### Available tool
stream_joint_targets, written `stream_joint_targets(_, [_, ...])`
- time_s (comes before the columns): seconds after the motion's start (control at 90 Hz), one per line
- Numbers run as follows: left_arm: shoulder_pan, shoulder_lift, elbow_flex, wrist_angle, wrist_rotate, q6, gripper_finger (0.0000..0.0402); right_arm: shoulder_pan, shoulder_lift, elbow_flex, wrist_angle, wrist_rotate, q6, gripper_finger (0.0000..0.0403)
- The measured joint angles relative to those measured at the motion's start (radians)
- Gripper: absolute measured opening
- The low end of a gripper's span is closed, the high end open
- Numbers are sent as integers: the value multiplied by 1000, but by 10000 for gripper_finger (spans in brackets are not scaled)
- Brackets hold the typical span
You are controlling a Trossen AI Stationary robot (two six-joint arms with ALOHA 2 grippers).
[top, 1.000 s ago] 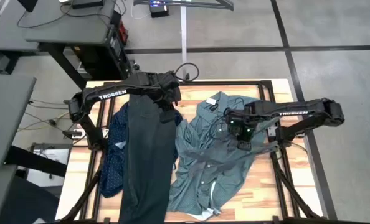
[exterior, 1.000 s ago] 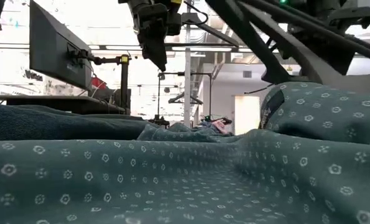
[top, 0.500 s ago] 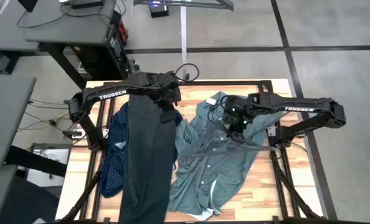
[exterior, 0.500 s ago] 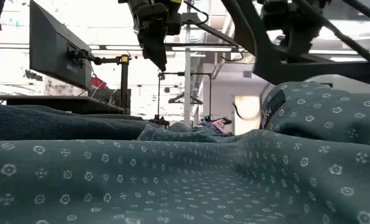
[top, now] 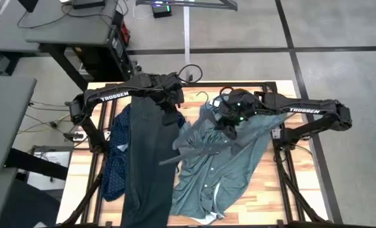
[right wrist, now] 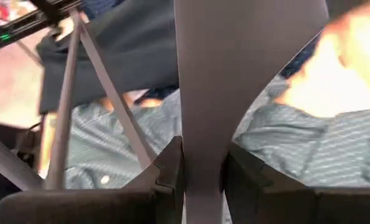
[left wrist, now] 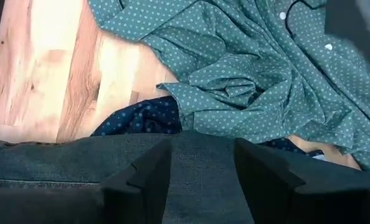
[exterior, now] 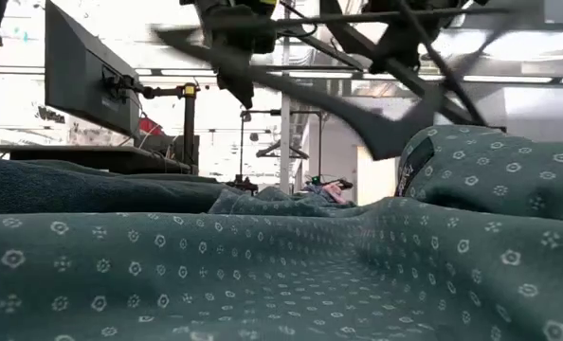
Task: Hang clothes
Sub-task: Hang the black pants on the rack
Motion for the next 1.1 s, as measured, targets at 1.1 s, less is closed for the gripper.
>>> stream_joint_targets(1.1, [0, 0, 0, 8, 0, 6, 157, -284, -176, 235, -686, 200, -28, 63])
